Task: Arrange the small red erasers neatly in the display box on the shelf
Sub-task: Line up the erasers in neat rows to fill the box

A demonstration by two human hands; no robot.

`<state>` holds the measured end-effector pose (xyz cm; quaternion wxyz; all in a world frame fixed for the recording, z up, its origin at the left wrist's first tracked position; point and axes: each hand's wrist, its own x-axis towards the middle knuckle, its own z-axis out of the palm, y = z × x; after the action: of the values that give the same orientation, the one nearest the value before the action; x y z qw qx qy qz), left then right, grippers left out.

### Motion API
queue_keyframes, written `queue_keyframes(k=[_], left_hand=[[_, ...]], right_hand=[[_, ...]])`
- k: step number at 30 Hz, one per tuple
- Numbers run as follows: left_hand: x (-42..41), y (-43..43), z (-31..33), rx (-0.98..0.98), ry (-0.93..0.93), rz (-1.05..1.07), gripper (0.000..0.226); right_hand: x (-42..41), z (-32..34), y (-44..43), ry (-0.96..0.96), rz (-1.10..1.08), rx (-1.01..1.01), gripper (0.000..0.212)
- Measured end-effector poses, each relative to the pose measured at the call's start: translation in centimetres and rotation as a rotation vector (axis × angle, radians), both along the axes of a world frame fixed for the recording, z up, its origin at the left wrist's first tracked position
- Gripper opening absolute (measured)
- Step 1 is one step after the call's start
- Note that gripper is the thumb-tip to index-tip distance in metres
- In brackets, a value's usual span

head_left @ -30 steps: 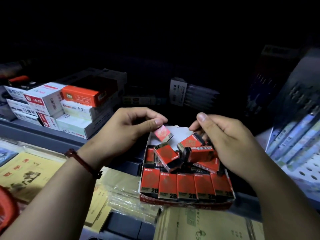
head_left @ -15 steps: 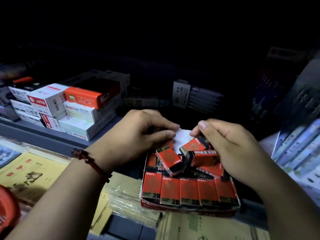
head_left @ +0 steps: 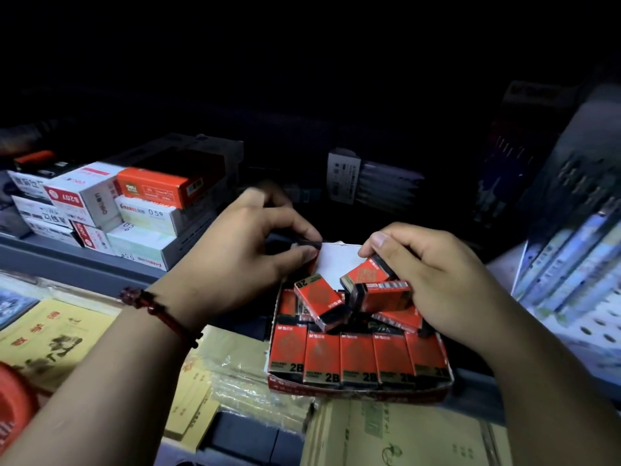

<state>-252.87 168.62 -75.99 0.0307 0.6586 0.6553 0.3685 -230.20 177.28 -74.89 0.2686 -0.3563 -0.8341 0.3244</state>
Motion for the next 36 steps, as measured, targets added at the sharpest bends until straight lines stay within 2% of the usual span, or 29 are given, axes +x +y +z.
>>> queue_keyframes(k=[2, 5, 11, 14, 16, 19, 22, 24, 28, 32, 36], left_hand=[[-0.2, -0.1, -0.2, 0.000, -0.001, 0.040, 0.011], [-0.3, -0.2, -0.6, 0.008, -0.018, -0.009, 0.008], [-0.7, -0.5, -1.7, -0.078, -0.112, -0.099, 0.022], [-0.8, -0.4, -1.8, -0.114, -0.138, -0.115, 0.011], [-0.3, -0.6, -1.4, -0.143, -0.238, -0.128, 0.007], [0.3, -1.8, -0.3, -0.134, -0.540, -0.208, 0.020], [-0.4, -2.8, 0.1, -0.178, -0.531, -0.344, 0.037], [-0.6, -3.0, 0.0, -0.219, -0.494, -0.396, 0.039], [-0.5, -2.5, -0.7, -0.170, -0.564, -0.372, 0.031], [0.2, -1.9, -1.1, -0.066, -0.784, -0.254, 0.035], [1.1, -1.3, -1.4, 0.056, -0.938, -0.164, 0.038]], right_hand=[[0.0, 0.1, -0.1, -0.007, -0.002, 0.001, 0.031], [-0.1, 0.0, 0.0, -0.011, -0.011, 0.010, 0.030], [-0.2, -0.2, 0.2, 0.008, 0.006, 0.026, 0.031], [-0.2, -0.2, 0.3, 0.015, 0.009, 0.034, 0.030], [-0.2, -0.2, 0.3, 0.016, 0.014, 0.028, 0.030], [-0.1, -0.3, 0.4, 0.007, 0.016, 0.033, 0.030], [-0.2, -0.3, 0.4, 0.021, 0.020, 0.042, 0.029], [-0.1, -0.2, 0.3, 0.037, 0.018, 0.067, 0.029], [-0.1, 0.1, 0.0, 0.078, 0.008, 0.063, 0.027], [-0.3, 0.1, -0.1, 0.097, -0.019, 0.041, 0.027], [-0.8, 0.9, -0.3, 0.210, -0.073, 0.049, 0.024]])
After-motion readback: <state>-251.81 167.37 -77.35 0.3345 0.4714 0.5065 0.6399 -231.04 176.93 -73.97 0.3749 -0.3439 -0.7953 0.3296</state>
